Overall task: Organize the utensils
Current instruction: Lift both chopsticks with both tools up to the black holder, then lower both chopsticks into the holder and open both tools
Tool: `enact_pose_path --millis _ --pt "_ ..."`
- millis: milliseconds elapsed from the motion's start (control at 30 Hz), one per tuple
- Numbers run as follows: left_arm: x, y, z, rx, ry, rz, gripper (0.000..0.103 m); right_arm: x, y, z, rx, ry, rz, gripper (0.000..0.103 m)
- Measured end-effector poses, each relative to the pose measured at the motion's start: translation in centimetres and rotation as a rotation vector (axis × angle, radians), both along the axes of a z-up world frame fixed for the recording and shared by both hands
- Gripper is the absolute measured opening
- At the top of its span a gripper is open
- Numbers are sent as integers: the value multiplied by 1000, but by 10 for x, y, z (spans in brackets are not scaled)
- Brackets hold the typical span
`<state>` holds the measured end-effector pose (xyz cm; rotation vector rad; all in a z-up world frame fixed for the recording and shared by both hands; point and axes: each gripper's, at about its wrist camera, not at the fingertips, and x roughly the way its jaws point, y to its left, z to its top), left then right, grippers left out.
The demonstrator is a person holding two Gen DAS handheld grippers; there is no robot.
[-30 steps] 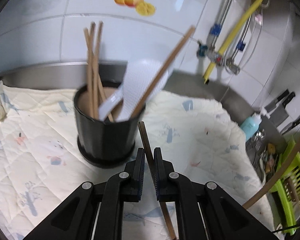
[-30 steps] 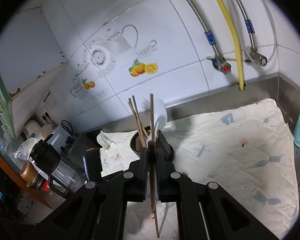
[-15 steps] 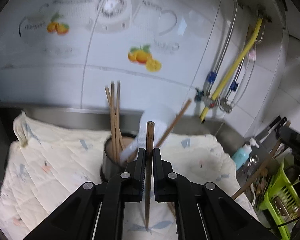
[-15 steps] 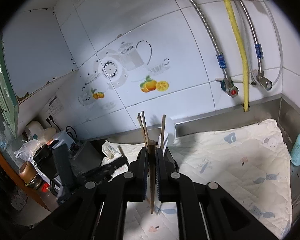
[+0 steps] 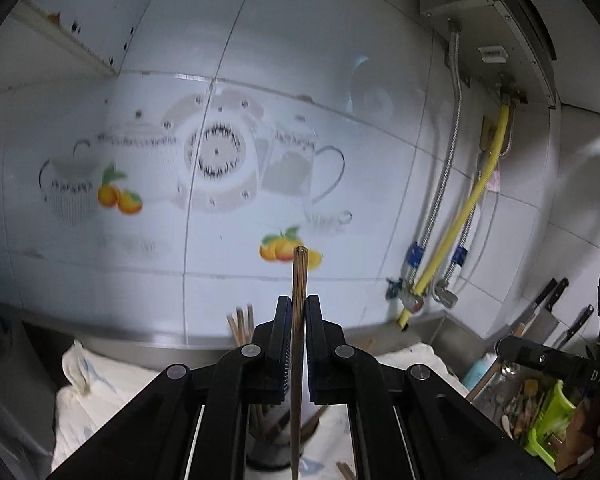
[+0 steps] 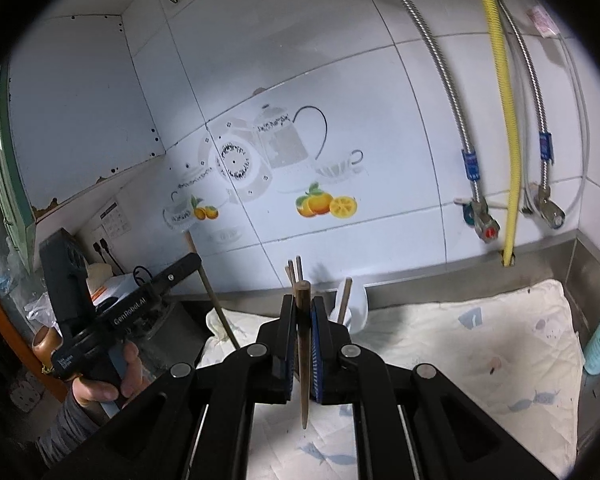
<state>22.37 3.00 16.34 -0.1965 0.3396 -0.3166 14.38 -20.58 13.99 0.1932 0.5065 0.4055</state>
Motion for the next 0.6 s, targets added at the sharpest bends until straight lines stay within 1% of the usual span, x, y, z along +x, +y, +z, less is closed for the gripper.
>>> enact_pose_path --millis 200,333,600 --pt "18 -2 4 8 -13 6 6 14 14 8 -38 -39 1 9" --pt "27 -8 -6 29 -6 11 6 24 22 11 -50 -54 5 9" --pt "49 -6 -36 50 66 18 6 46 35 13 -51 -71 9 9"
